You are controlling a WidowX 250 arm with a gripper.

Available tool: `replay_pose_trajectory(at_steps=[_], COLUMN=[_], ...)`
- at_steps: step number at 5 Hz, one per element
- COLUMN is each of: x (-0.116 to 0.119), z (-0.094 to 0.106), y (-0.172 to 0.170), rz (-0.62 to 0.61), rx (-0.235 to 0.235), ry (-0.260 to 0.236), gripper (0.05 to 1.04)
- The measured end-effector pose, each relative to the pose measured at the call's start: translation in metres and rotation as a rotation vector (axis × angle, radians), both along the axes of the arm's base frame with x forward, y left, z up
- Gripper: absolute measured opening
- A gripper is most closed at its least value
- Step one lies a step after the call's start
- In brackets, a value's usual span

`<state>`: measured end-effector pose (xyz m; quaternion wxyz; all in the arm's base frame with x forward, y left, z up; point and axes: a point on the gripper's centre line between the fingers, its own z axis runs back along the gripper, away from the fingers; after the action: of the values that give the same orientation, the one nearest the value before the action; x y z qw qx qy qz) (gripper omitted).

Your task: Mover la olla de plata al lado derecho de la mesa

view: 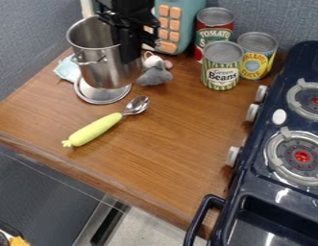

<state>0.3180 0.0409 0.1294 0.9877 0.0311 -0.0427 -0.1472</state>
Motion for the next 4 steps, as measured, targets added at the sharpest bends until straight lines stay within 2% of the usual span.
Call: replay_pose_trajectory(at_steps=[1,3,4], x=[-0.008,-0.014,-0.014], z=[0.013,0.01,0.003], y=[-0.025,-0.072,-0.083], rz=[-0.072,-0.204,-0.262], rx=[-0.048,-0.062,-0.055], ry=[-0.045,-0.03,-0.004], gripper=[0.062,0.062,0.062])
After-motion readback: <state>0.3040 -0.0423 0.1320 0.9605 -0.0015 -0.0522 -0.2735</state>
